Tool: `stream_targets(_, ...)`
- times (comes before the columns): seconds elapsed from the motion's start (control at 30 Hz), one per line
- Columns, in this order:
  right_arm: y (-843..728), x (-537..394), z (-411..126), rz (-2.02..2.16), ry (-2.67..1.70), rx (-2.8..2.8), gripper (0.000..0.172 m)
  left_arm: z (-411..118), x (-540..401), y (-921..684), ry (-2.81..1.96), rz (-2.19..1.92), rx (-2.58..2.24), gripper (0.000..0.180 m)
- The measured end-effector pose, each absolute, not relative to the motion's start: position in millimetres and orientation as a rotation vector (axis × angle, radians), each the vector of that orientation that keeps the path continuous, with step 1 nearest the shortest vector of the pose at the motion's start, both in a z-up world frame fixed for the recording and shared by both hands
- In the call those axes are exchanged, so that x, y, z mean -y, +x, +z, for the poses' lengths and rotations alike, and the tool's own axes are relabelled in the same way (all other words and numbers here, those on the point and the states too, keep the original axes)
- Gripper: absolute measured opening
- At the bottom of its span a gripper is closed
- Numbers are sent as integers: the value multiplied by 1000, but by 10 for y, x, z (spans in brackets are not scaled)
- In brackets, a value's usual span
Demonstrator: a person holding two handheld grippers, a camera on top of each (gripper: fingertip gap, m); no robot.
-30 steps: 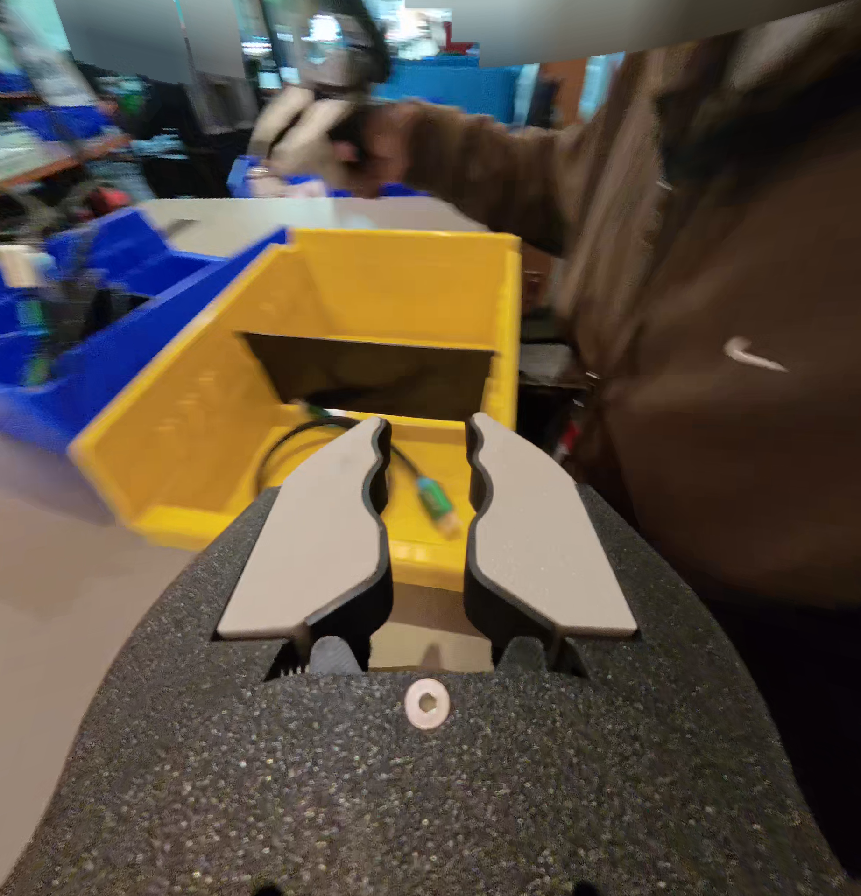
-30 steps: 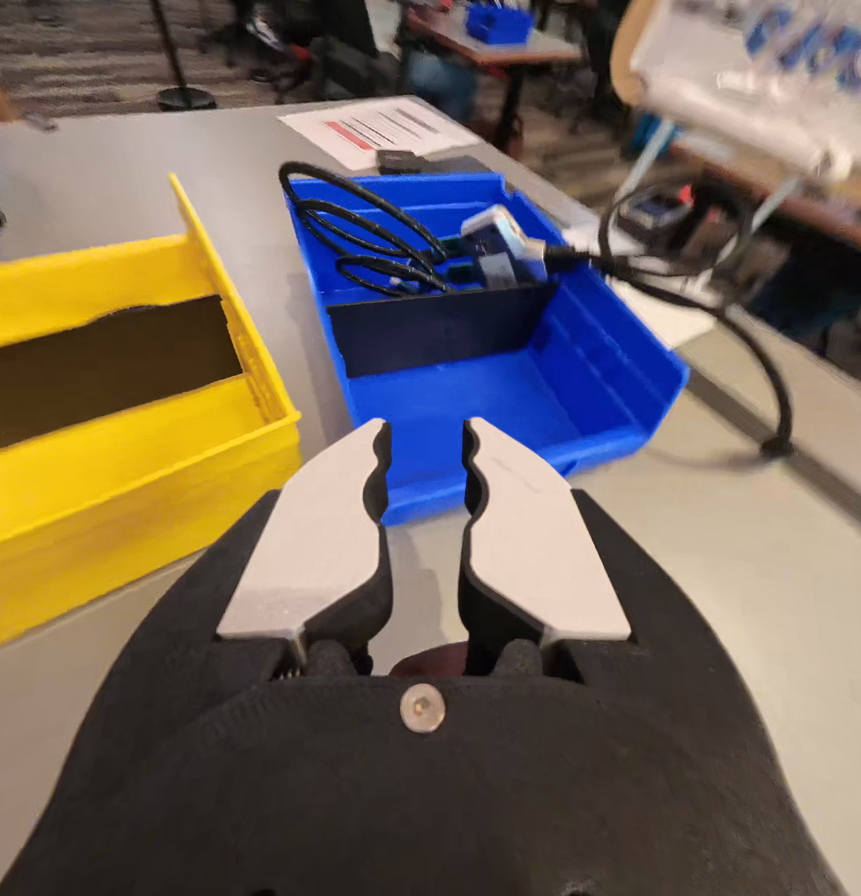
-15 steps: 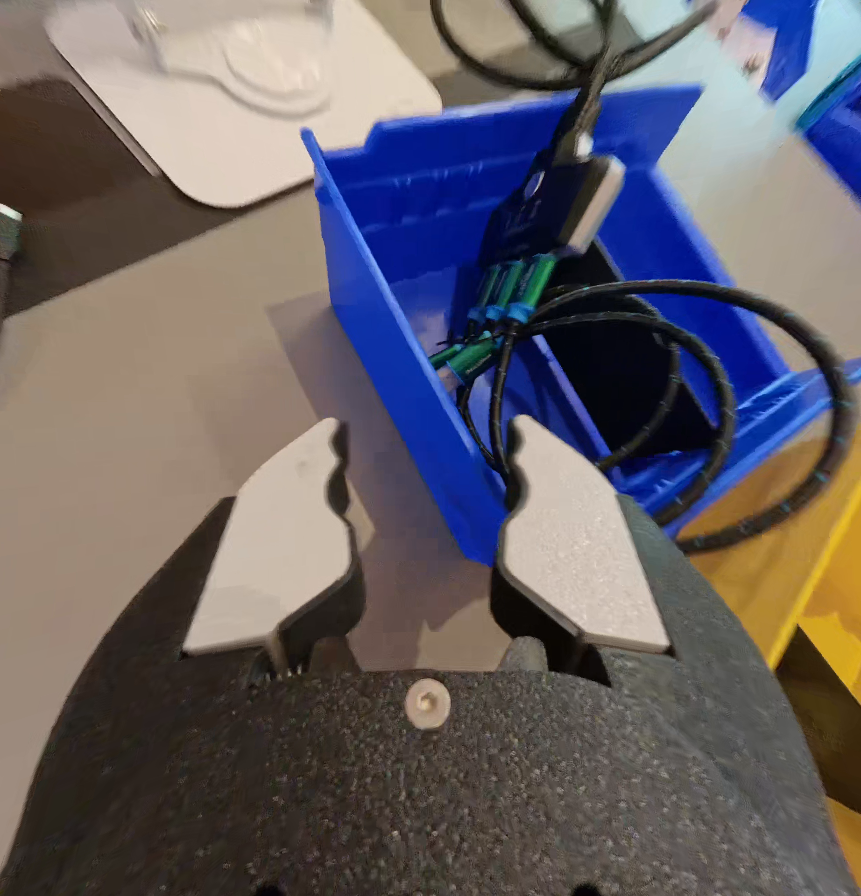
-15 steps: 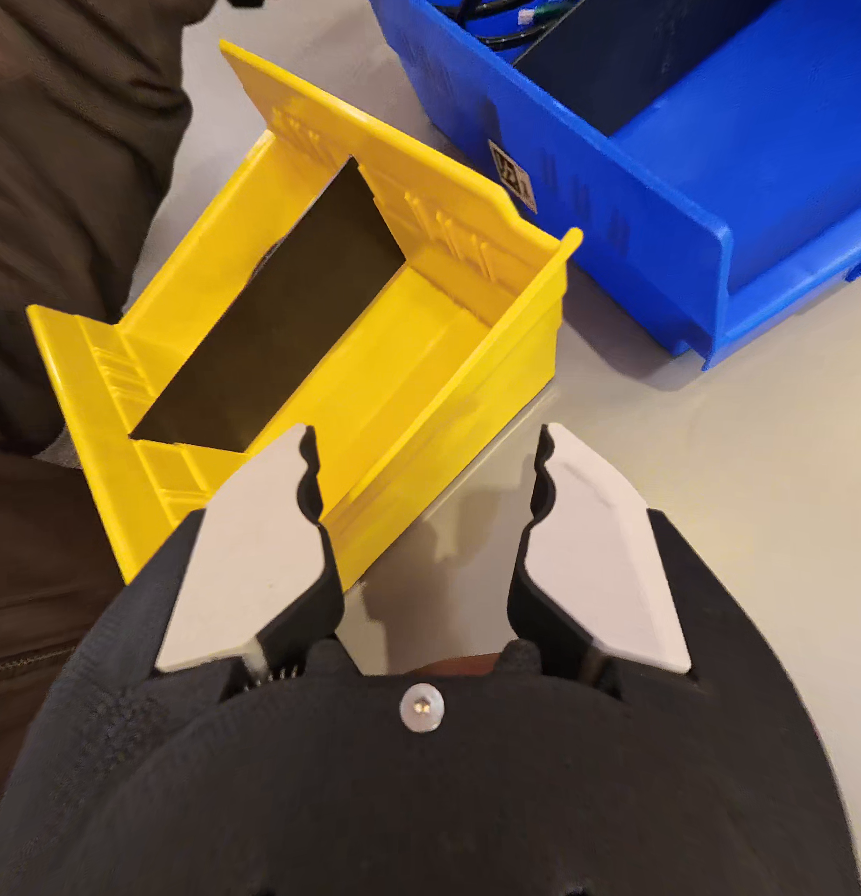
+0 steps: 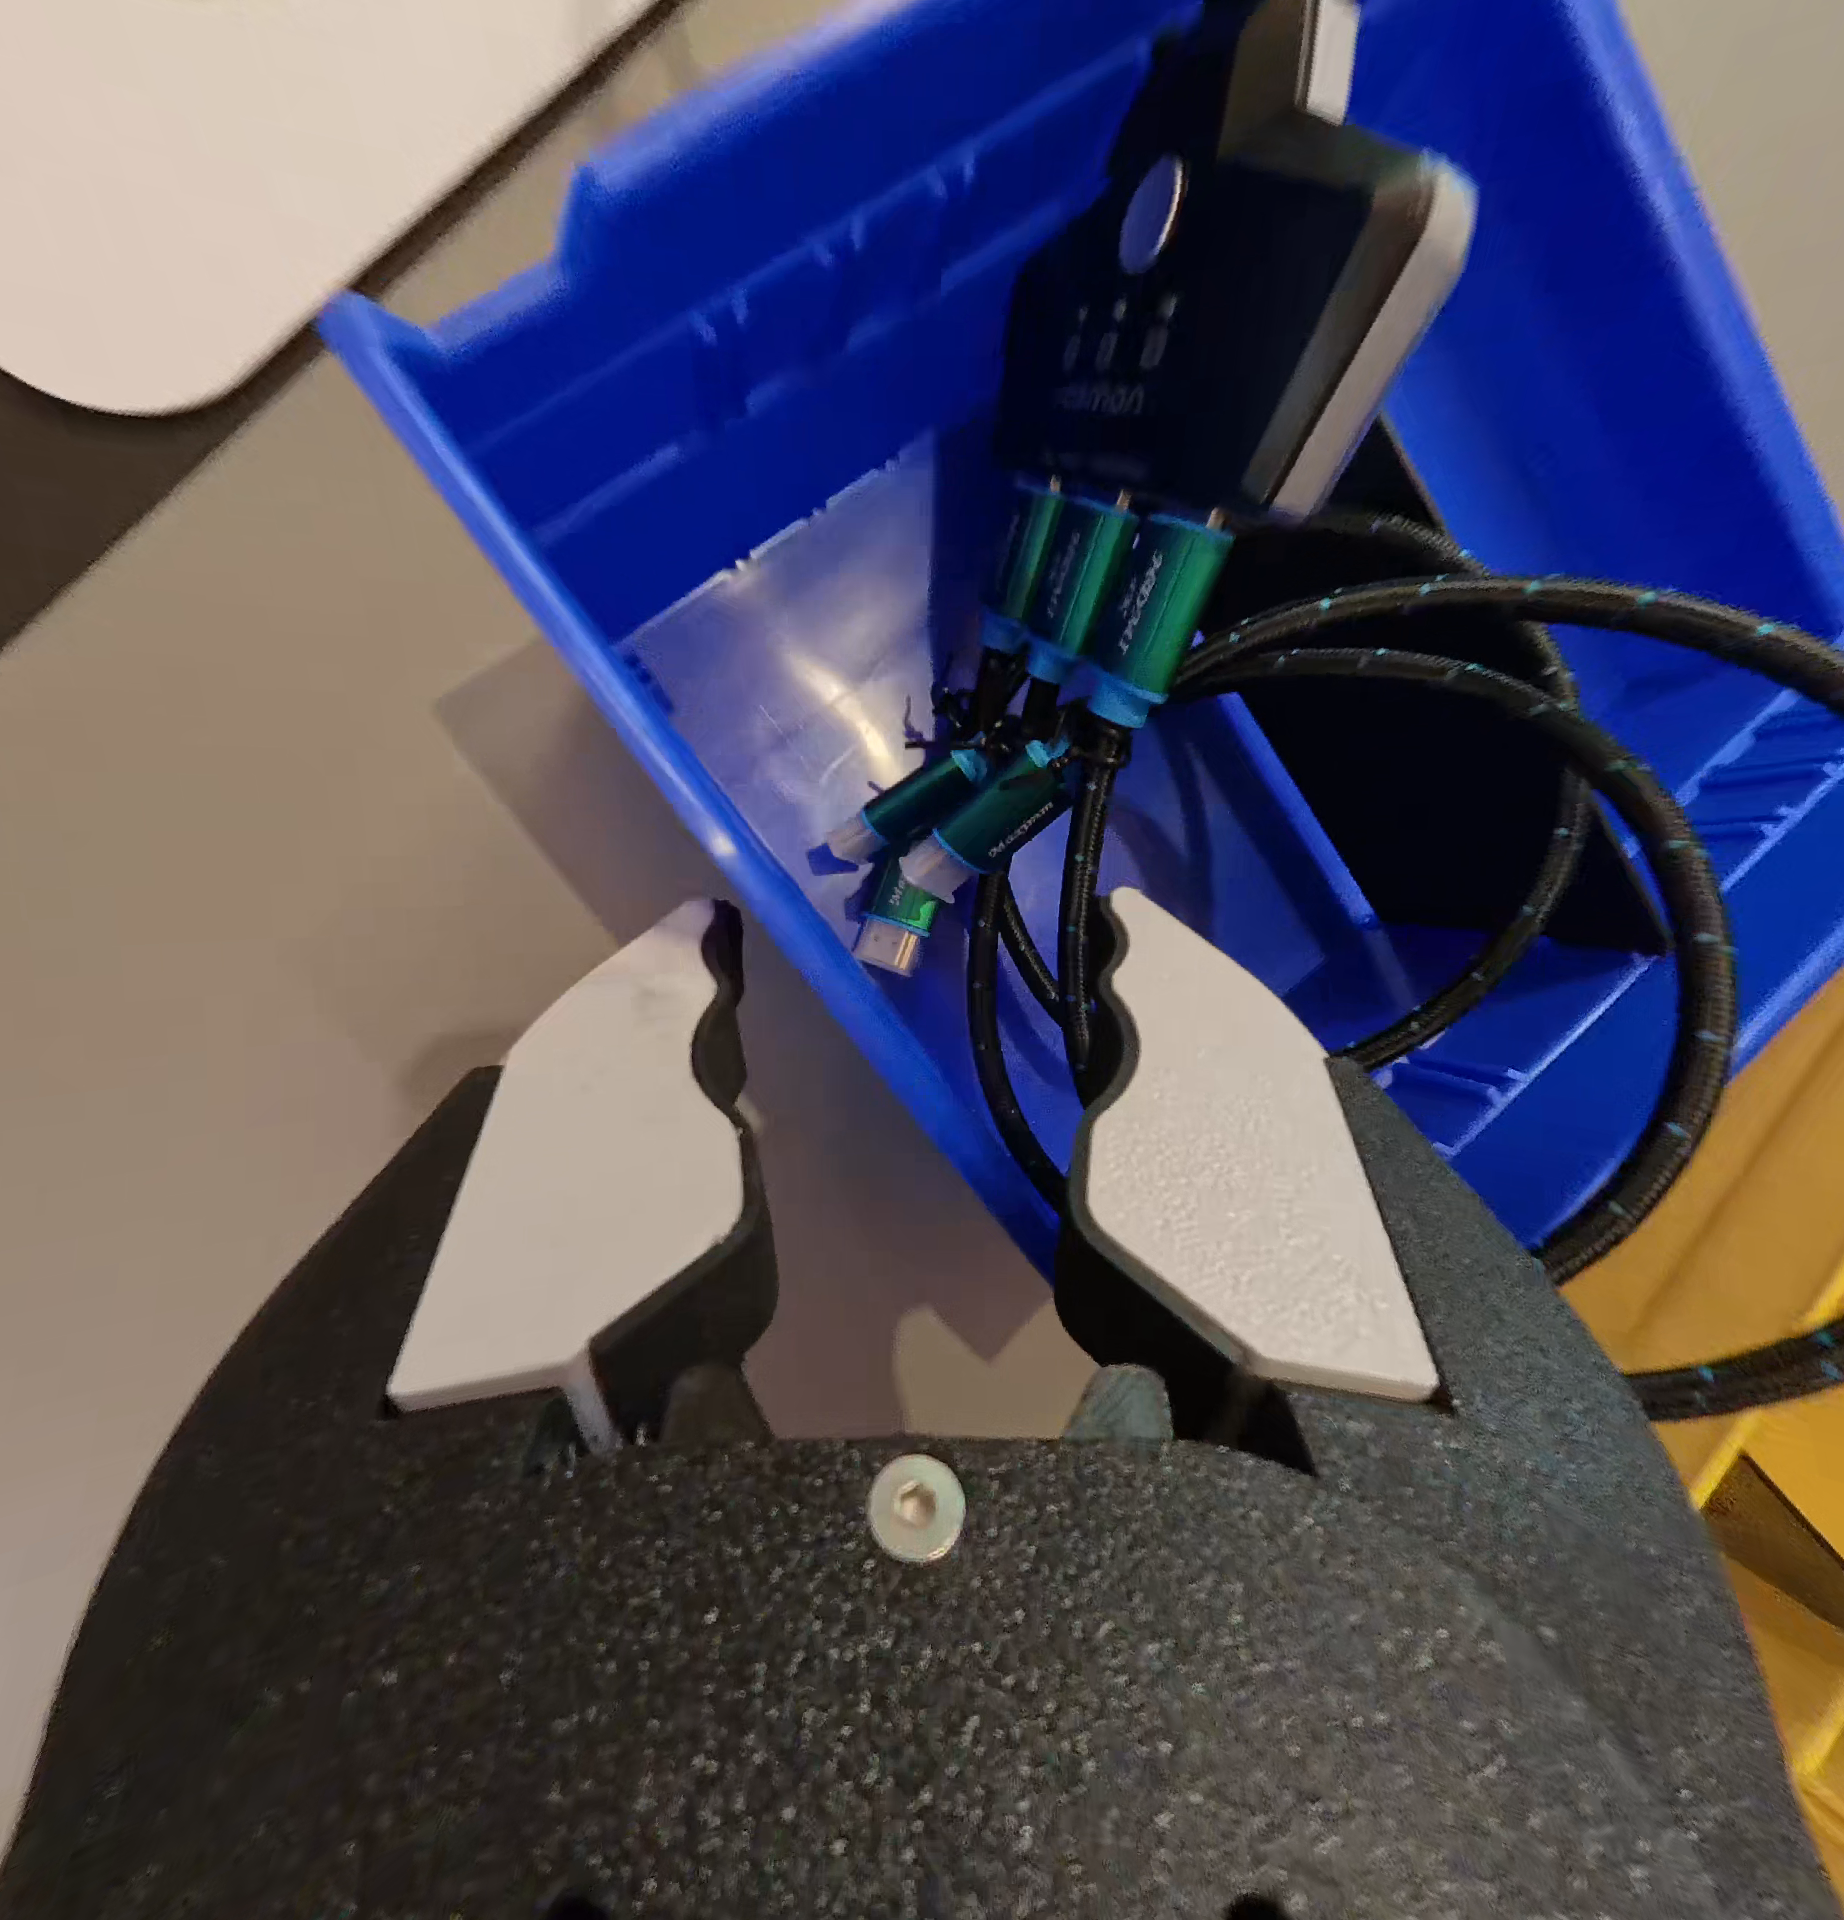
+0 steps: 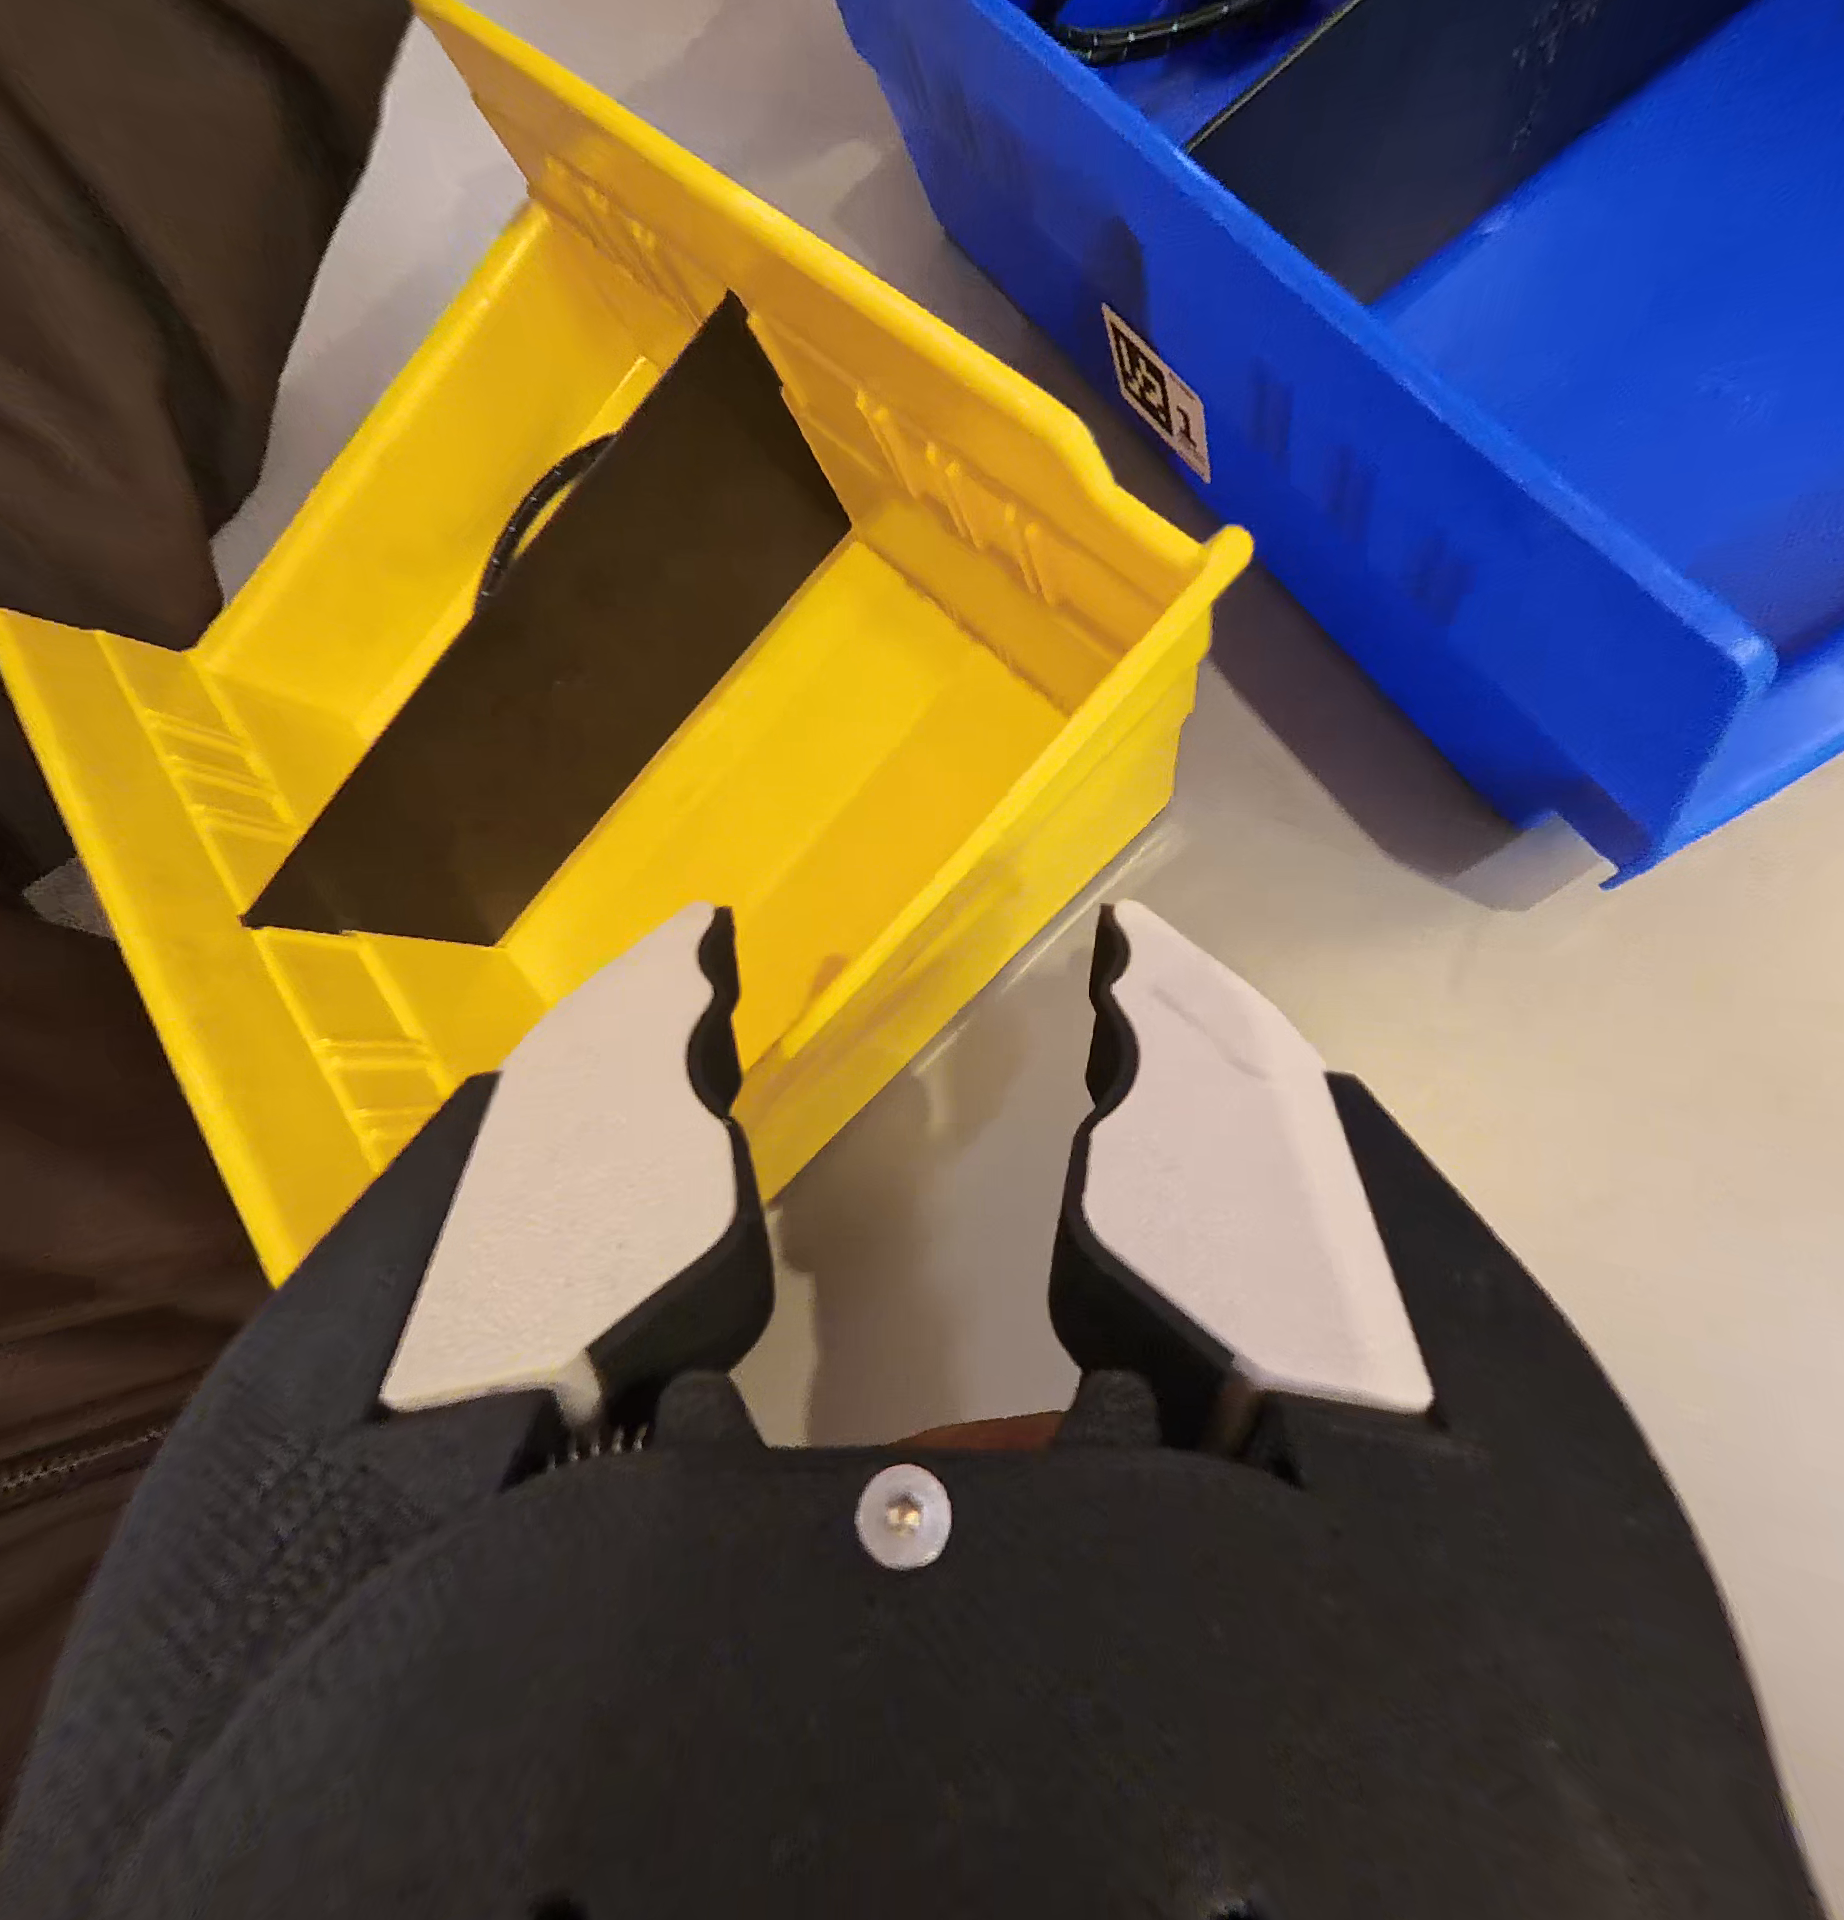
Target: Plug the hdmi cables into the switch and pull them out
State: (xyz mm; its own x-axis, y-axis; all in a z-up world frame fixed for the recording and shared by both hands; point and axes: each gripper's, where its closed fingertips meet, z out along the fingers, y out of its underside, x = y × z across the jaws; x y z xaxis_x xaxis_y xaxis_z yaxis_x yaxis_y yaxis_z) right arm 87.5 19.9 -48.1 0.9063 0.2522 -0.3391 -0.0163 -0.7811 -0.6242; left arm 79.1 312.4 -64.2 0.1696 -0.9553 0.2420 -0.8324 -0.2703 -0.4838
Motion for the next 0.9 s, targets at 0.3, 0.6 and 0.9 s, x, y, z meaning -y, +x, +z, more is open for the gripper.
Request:
stream_targets(0.3, 901, -15, -490, 520, -2452, 345, 24, -895, -3381, 706, -2243, -500, -1735, 18)
stream_targets(0.6, 1449, 382, -482, 397, -2592, 497, 18, -899, -3837, 68, -2281, -418, -1582, 5)
stream_targets(0.9, 2588, 578, -481, 45, -2762, 527, 15, -903, -4070, -844, -2286, -379, -1643, 5)
